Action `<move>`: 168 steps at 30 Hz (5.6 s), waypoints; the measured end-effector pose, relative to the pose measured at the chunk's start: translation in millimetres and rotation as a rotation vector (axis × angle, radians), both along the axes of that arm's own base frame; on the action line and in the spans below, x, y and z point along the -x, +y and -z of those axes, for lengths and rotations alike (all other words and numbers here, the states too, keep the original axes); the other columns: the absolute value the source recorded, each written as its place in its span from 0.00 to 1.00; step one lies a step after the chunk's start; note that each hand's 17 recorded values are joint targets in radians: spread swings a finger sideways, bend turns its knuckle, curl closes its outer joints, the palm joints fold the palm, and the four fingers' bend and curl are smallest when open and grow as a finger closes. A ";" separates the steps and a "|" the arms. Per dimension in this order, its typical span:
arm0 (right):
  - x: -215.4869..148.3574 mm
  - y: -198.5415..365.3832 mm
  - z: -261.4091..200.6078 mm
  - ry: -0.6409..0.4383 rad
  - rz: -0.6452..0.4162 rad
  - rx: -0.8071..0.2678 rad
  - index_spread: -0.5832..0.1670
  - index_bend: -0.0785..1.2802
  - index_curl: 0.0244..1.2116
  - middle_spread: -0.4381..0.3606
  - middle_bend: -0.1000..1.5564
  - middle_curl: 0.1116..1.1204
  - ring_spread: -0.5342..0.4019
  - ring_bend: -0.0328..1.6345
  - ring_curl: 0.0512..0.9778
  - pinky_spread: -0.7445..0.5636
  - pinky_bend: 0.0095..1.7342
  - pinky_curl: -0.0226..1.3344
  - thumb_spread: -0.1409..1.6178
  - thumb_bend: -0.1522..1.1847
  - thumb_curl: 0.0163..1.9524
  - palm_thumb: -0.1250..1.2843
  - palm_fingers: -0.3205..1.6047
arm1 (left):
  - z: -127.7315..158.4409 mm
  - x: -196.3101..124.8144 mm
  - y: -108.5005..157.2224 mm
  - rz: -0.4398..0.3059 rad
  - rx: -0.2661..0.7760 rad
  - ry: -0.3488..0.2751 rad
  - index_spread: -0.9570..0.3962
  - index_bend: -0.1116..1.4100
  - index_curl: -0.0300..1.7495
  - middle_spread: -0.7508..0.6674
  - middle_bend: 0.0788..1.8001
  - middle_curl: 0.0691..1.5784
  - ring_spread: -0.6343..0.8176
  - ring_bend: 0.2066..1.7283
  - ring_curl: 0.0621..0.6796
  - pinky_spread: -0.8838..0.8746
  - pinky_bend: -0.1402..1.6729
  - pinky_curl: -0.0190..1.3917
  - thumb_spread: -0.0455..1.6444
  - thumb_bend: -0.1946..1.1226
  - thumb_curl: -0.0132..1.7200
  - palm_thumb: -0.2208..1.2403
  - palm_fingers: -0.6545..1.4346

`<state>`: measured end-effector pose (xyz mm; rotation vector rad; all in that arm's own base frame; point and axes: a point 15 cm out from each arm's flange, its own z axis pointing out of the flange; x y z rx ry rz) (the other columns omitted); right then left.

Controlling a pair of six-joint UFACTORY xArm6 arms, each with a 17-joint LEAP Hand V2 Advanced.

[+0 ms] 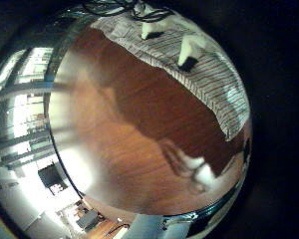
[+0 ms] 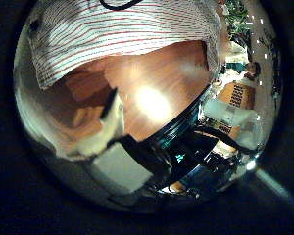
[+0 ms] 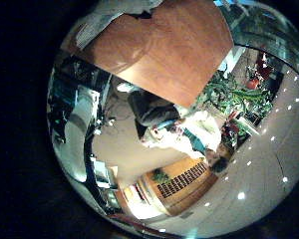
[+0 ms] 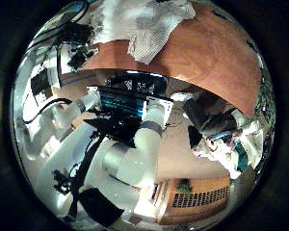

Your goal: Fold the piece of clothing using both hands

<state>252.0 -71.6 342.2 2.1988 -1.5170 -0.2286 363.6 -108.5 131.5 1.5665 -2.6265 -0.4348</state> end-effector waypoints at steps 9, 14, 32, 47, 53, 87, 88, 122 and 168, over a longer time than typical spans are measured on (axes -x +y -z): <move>-0.9 1.5 2.7 0.006 -0.004 -0.001 0.36 0.16 0.16 0.59 0.21 0.24 0.69 0.38 0.23 0.81 0.35 0.23 0.68 0.09 0.11 0.08 0.18 | -10.0 -4.4 3.8 0.004 -0.051 0.007 0.49 0.30 0.29 0.30 0.40 0.37 0.16 0.47 0.39 0.28 0.43 0.29 0.67 0.17 0.27 0.68 0.84; 1.5 2.4 8.7 0.023 -0.009 0.000 0.36 0.16 0.17 0.55 0.23 0.24 0.63 0.40 0.23 0.79 0.34 0.22 0.69 0.10 0.11 0.09 0.23 | -29.1 -3.9 -1.7 0.018 -0.067 0.028 0.39 0.34 0.34 0.22 0.44 0.41 0.09 0.52 0.48 0.18 0.50 0.34 0.68 0.15 0.29 0.71 0.83; -33.2 43.8 88.2 0.038 -0.025 -0.079 0.43 0.16 0.18 0.45 0.31 0.29 0.45 0.46 0.26 0.70 0.34 0.21 0.69 0.10 0.13 0.22 0.26 | -111.6 -9.0 -19.0 0.037 -0.141 0.224 0.24 0.34 0.52 0.13 0.49 0.50 0.06 0.59 0.64 0.11 0.53 0.40 0.69 0.14 0.32 0.69 0.77; -40.0 69.6 186.4 -0.063 -0.044 -0.075 0.48 0.18 0.21 0.49 0.28 0.28 0.52 0.42 0.25 0.71 0.33 0.21 0.63 0.09 0.14 0.22 0.24 | -113.0 -10.4 -8.2 0.037 -0.130 0.245 0.21 0.33 0.64 0.13 0.52 0.54 0.07 0.60 0.69 0.10 0.50 0.44 0.71 0.14 0.32 0.67 0.73; -42.3 77.9 187.3 -0.062 -0.060 -0.070 0.50 0.18 0.22 0.49 0.28 0.29 0.52 0.41 0.25 0.71 0.33 0.20 0.63 0.09 0.14 0.24 0.25 | -115.4 -10.8 -6.2 0.039 -0.125 0.247 0.20 0.31 0.66 0.13 0.52 0.55 0.08 0.59 0.70 0.10 0.49 0.45 0.71 0.14 0.32 0.67 0.72; -68.7 102.3 180.3 -0.110 -0.009 -0.053 0.52 0.17 0.23 0.49 0.26 0.29 0.52 0.41 0.26 0.72 0.32 0.19 0.70 0.15 0.15 0.39 0.27 | -118.9 -14.9 18.5 0.031 -0.111 0.278 0.21 0.27 0.74 0.13 0.51 0.57 0.07 0.58 0.71 0.09 0.43 0.51 0.72 0.14 0.31 0.67 0.71; -70.3 105.0 179.1 -0.121 0.021 -0.051 0.52 0.18 0.23 0.49 0.26 0.29 0.52 0.41 0.26 0.72 0.32 0.19 0.71 0.15 0.16 0.41 0.28 | -119.1 -14.8 19.5 0.031 -0.110 0.280 0.21 0.27 0.74 0.13 0.51 0.57 0.07 0.58 0.71 0.09 0.42 0.51 0.73 0.14 0.31 0.67 0.71; -49.3 119.9 150.7 -0.085 0.183 -0.153 0.46 0.19 0.28 0.53 0.27 0.30 0.63 0.40 0.24 0.84 0.31 0.17 0.67 0.06 0.16 0.13 0.31 | -124.5 -12.1 21.2 0.025 -0.118 0.292 0.21 0.24 0.76 0.12 0.49 0.58 0.07 0.57 0.71 0.07 0.37 0.55 0.74 0.14 0.31 0.68 0.71; -65.3 158.3 193.1 -0.092 0.068 -0.162 0.52 0.17 0.25 0.57 0.24 0.28 0.68 0.34 0.19 0.83 0.25 0.17 0.67 0.10 0.17 0.44 0.29 | -136.3 -14.5 20.6 0.014 -0.122 0.299 0.24 0.21 0.77 0.12 0.47 0.60 0.07 0.54 0.72 0.07 0.32 0.58 0.75 0.14 0.31 0.68 0.71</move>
